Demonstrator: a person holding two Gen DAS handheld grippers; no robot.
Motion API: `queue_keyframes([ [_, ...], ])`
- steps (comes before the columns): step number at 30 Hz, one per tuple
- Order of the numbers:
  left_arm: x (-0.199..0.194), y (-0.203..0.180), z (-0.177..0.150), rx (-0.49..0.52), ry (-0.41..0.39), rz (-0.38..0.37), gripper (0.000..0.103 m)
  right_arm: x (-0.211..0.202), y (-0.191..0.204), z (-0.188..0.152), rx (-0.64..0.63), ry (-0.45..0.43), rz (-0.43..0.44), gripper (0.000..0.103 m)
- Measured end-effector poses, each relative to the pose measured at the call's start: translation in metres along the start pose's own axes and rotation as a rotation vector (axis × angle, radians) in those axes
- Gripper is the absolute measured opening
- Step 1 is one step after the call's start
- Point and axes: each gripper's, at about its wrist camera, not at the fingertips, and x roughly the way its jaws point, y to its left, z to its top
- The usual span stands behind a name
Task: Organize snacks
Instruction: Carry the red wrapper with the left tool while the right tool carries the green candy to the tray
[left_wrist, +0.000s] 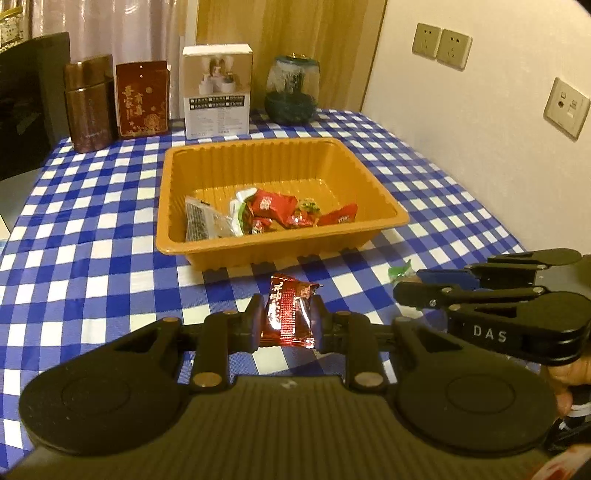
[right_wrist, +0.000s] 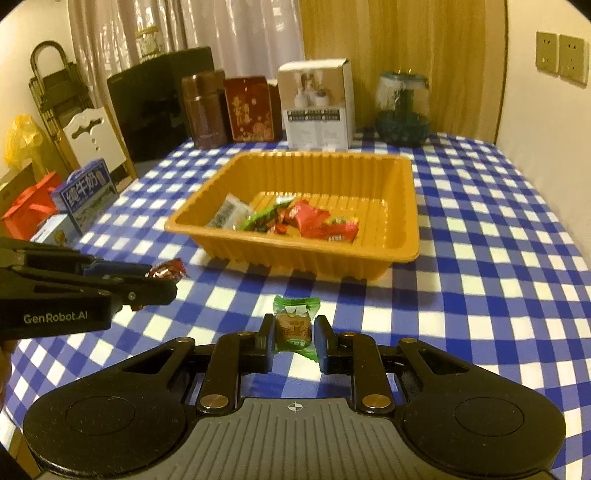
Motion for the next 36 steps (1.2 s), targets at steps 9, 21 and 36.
queue_keyframes([
  [9,-0.001,0.001,0.015,-0.007,-0.047,0.026,0.023,-0.008,0.000,0.017,0.008,-0.069,-0.023,0.022],
  [21,0.005,0.004,0.044,0.007,-0.095,0.040,0.023,-0.001,-0.005,0.042,0.018,-0.117,-0.038,0.022],
  [36,0.028,0.006,0.066,0.007,-0.092,0.035,0.023,0.020,-0.019,0.073,0.067,-0.152,-0.056,0.022],
])
